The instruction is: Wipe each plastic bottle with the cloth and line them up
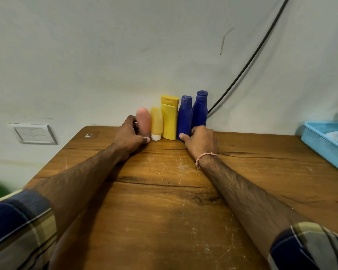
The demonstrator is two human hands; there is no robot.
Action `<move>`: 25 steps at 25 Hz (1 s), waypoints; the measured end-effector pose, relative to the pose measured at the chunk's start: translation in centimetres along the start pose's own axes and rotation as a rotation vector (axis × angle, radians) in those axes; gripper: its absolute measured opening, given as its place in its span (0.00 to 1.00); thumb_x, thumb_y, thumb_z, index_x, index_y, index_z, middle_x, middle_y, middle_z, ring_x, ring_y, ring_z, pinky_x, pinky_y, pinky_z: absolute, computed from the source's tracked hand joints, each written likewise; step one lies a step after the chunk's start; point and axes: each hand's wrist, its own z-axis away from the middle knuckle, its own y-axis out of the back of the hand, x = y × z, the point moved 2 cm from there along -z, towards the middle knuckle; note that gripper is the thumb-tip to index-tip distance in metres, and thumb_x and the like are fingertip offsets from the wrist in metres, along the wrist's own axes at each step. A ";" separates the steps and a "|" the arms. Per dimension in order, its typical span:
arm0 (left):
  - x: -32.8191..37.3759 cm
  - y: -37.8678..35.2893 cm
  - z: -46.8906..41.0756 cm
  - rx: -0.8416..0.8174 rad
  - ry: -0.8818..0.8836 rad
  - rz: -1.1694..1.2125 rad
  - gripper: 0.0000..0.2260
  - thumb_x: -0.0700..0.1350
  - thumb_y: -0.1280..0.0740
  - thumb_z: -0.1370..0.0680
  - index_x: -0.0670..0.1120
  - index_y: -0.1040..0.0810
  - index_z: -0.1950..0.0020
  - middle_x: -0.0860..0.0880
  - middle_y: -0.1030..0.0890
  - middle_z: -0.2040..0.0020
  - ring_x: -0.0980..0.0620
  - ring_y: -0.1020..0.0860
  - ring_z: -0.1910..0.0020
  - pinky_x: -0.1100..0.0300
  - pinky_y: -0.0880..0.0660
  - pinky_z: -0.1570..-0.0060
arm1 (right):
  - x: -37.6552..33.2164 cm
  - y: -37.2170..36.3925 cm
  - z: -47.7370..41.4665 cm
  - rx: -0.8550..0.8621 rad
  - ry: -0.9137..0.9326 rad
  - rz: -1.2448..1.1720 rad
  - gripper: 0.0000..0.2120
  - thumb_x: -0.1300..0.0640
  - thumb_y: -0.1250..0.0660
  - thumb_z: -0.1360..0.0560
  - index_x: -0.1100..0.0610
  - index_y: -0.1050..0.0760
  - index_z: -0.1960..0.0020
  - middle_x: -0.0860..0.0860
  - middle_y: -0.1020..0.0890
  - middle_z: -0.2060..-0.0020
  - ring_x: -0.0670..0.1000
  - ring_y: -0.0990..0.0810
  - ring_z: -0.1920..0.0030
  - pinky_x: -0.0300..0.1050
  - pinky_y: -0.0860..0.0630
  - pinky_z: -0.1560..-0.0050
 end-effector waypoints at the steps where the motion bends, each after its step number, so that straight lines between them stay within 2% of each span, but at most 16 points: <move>1: 0.0 0.0 0.0 0.000 0.001 -0.005 0.33 0.39 0.20 0.31 0.47 0.31 0.31 0.46 0.22 0.37 0.47 0.23 0.40 0.59 0.24 0.50 | -0.1 -0.1 -0.1 0.002 -0.008 -0.001 0.21 0.43 0.28 0.28 0.56 0.23 0.42 0.54 0.17 0.48 0.53 0.19 0.49 0.44 0.21 0.55; 5: 0.0 -0.1 -0.1 -0.005 0.006 -0.008 0.34 0.39 0.20 0.31 0.47 0.32 0.30 0.45 0.23 0.35 0.46 0.23 0.40 0.56 0.23 0.48 | -0.4 0.0 -0.1 -0.023 -0.017 -0.023 0.21 0.43 0.27 0.28 0.56 0.22 0.43 0.53 0.17 0.50 0.52 0.19 0.50 0.43 0.22 0.57; 7: 0.0 -0.1 -0.1 -0.008 0.004 -0.010 0.34 0.39 0.20 0.31 0.47 0.32 0.30 0.45 0.23 0.35 0.46 0.23 0.40 0.57 0.24 0.49 | 0.1 0.6 0.3 -0.012 -0.016 -0.060 0.18 0.43 0.26 0.29 0.56 0.20 0.47 0.52 0.16 0.54 0.51 0.19 0.52 0.41 0.25 0.59; 9: 0.0 -0.1 -0.1 -0.008 0.004 -0.005 0.33 0.38 0.20 0.31 0.47 0.32 0.30 0.45 0.23 0.36 0.46 0.23 0.40 0.57 0.24 0.49 | 1.1 1.7 0.7 0.089 -0.037 -0.089 0.13 0.47 0.25 0.29 0.55 0.21 0.52 0.50 0.17 0.57 0.50 0.19 0.55 0.38 0.28 0.63; 11: 0.0 0.0 -0.1 -0.006 0.005 -0.005 0.33 0.38 0.20 0.31 0.47 0.32 0.31 0.46 0.23 0.37 0.46 0.23 0.40 0.56 0.23 0.48 | 2.1 2.8 0.7 0.197 -0.076 -0.089 0.16 0.49 0.24 0.30 0.54 0.25 0.49 0.51 0.20 0.52 0.49 0.23 0.56 0.38 0.32 0.66; 13: 0.0 0.0 -0.1 -0.006 0.001 -0.009 0.33 0.38 0.20 0.31 0.47 0.32 0.31 0.46 0.23 0.38 0.46 0.23 0.40 0.56 0.23 0.48 | 2.5 3.0 -0.2 0.172 -0.114 -0.108 0.23 0.48 0.24 0.30 0.56 0.27 0.40 0.53 0.21 0.46 0.50 0.23 0.52 0.39 0.28 0.60; 15: 0.0 0.0 0.0 -0.003 -0.001 -0.022 0.33 0.38 0.20 0.31 0.47 0.32 0.31 0.47 0.23 0.38 0.46 0.23 0.41 0.57 0.23 0.49 | 2.5 2.4 -1.2 0.071 -0.112 -0.104 0.25 0.47 0.25 0.28 0.57 0.26 0.36 0.54 0.18 0.44 0.53 0.19 0.48 0.42 0.25 0.56; 20: 0.0 0.0 -0.2 -0.003 0.004 -0.013 0.34 0.38 0.19 0.31 0.47 0.32 0.31 0.47 0.23 0.39 0.46 0.23 0.41 0.56 0.23 0.49 | 2.3 1.7 -1.0 0.036 -0.069 -0.090 0.16 0.49 0.26 0.27 0.55 0.21 0.42 0.52 0.16 0.52 0.52 0.18 0.52 0.47 0.20 0.53; 22: -0.2 -0.1 -0.1 -0.007 0.005 -0.017 0.34 0.38 0.20 0.31 0.47 0.32 0.31 0.48 0.23 0.39 0.47 0.23 0.41 0.56 0.22 0.48 | 2.3 1.6 -0.7 0.041 -0.067 -0.079 0.16 0.48 0.26 0.27 0.55 0.20 0.43 0.52 0.15 0.52 0.52 0.18 0.52 0.49 0.19 0.51; 25: 0.1 0.1 0.0 -0.004 -0.001 -0.026 0.34 0.39 0.20 0.31 0.47 0.32 0.30 0.49 0.24 0.40 0.47 0.23 0.42 0.55 0.23 0.47 | 2.1 1.8 -0.7 0.012 -0.070 -0.103 0.20 0.48 0.25 0.28 0.56 0.21 0.41 0.53 0.16 0.50 0.53 0.18 0.50 0.47 0.20 0.51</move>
